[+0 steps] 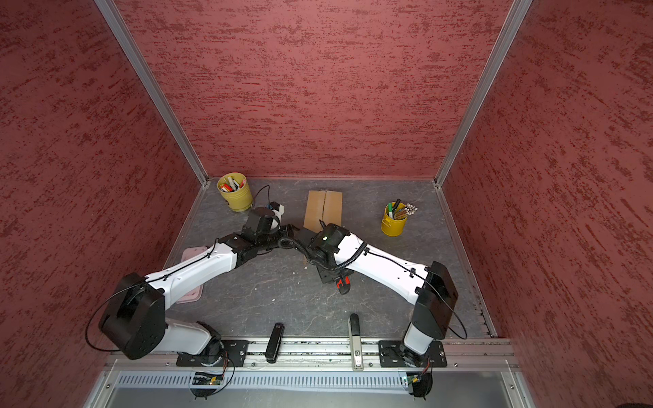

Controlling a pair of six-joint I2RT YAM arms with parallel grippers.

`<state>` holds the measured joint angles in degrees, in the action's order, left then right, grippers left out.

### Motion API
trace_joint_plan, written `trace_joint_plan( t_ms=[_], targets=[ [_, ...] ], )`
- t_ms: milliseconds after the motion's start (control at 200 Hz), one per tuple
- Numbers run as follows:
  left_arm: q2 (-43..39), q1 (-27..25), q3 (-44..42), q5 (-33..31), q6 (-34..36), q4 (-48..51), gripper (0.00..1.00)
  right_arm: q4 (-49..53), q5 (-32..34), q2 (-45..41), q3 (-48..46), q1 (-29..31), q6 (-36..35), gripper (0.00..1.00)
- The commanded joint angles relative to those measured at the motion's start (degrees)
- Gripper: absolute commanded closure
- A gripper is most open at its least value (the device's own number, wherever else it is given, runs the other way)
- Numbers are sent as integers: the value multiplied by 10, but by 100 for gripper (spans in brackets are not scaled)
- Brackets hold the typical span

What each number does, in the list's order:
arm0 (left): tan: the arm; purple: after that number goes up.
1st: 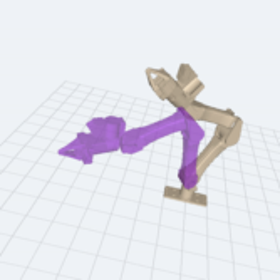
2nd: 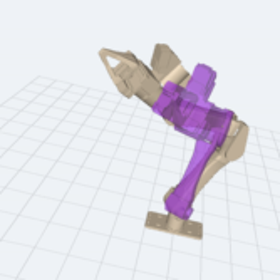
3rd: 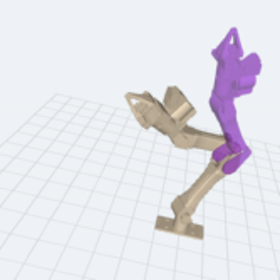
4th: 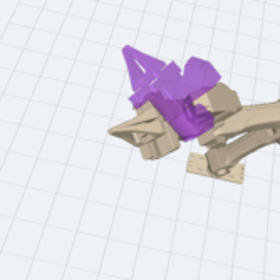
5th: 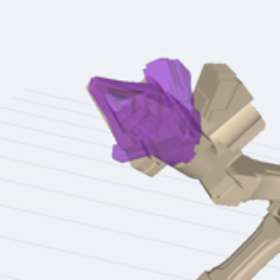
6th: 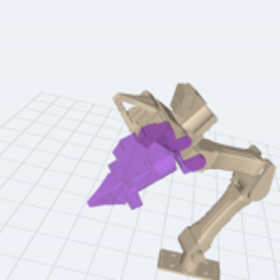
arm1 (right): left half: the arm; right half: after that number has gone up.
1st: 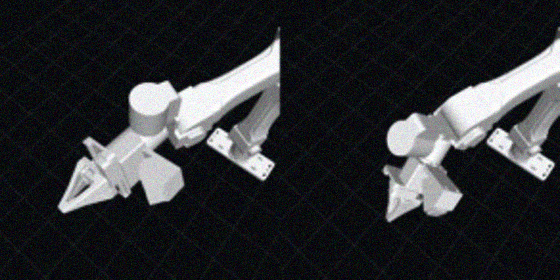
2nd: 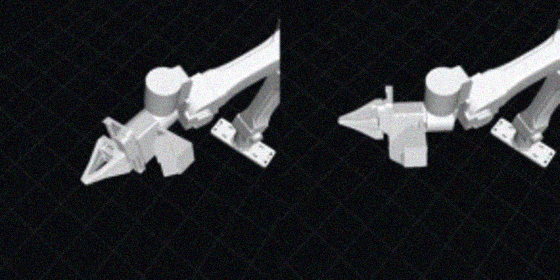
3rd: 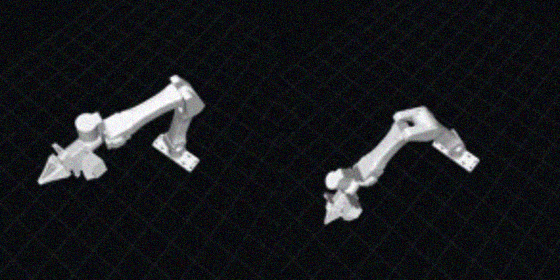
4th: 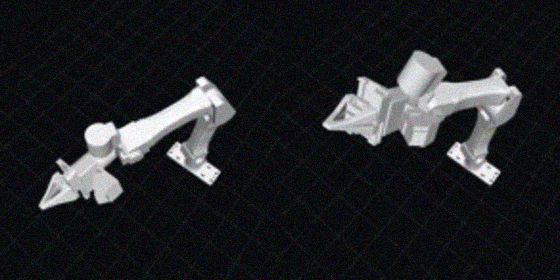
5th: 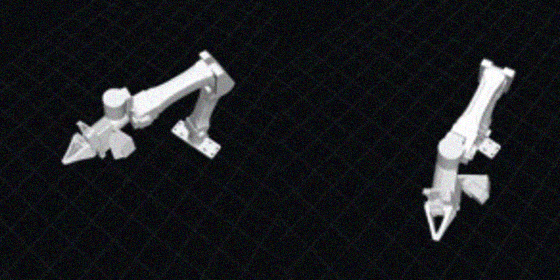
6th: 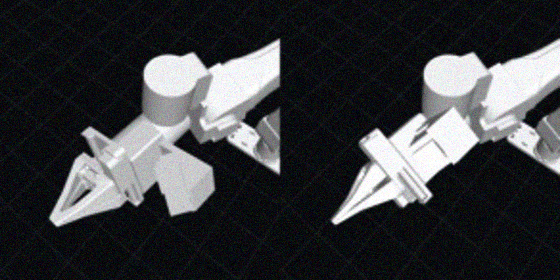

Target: Unpack the express box

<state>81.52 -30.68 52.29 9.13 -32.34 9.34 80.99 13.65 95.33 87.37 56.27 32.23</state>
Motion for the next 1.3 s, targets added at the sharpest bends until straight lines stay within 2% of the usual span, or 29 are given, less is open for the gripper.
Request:
trace_joint_plan(
  t_ms=[0, 611, 1298],
  targets=[
    [5, -23, -2, 34, -4, -23, 45, -70, -6, 6, 18, -2, -6, 100],
    [7, -33, 1, 36, -6, -26, 45, -121, -16, 3, 12, -16, -4, 100],
    [0, -52, 4, 20, -13, -30, 45, -121, -57, 0, 9, -20, -22, 100]
  ],
)
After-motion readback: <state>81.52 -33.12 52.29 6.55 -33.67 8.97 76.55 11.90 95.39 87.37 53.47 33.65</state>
